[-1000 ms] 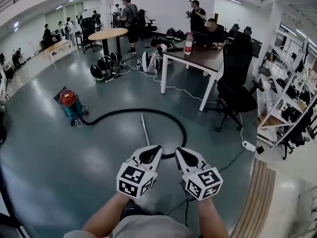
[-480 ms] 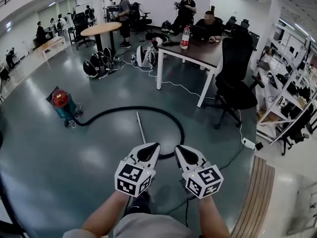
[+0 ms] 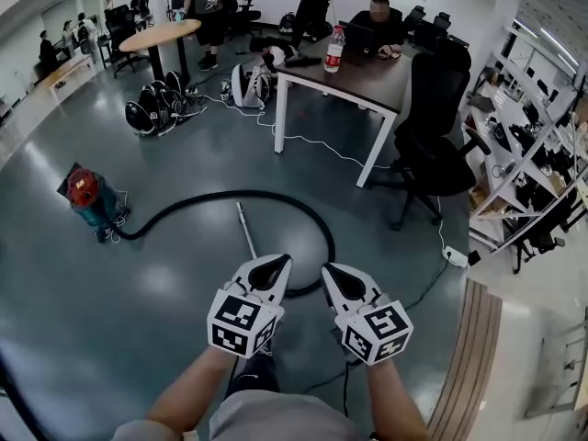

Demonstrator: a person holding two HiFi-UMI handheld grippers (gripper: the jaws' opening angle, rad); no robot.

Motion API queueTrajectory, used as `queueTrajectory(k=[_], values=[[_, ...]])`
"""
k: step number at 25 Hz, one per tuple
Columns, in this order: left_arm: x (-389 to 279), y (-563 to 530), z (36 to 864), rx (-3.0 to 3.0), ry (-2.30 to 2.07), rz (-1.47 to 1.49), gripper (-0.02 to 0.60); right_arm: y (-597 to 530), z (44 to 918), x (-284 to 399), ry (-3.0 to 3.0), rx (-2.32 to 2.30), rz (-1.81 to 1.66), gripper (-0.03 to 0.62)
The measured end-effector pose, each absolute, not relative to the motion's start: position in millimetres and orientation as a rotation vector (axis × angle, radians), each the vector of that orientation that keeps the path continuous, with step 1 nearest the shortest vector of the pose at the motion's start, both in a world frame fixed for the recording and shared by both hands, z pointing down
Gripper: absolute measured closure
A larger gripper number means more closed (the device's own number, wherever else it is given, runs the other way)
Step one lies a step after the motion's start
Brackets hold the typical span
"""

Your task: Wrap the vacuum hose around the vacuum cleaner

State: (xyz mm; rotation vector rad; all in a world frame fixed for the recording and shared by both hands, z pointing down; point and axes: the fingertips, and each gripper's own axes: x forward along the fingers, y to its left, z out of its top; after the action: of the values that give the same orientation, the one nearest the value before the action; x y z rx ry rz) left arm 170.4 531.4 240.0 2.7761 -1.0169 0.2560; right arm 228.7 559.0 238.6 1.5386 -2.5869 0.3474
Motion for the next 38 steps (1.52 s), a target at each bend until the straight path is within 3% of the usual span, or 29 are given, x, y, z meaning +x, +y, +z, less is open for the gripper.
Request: queueTrajectory(k=[15, 29, 38], values=[[146, 349, 275, 2.736, -0.844, 0.321, 0.575, 377, 263, 213, -2.405, 1.624, 0.459, 0.591], [160, 304, 277, 2.739, -0.881, 0.304, 0.575, 331, 262, 221, -2.424, 1.576, 0.415, 0.591], [203, 295, 253, 2.768, -1.040, 0.332, 0.575, 304, 239, 256, -2.596, 1.429, 0.347, 0.591]])
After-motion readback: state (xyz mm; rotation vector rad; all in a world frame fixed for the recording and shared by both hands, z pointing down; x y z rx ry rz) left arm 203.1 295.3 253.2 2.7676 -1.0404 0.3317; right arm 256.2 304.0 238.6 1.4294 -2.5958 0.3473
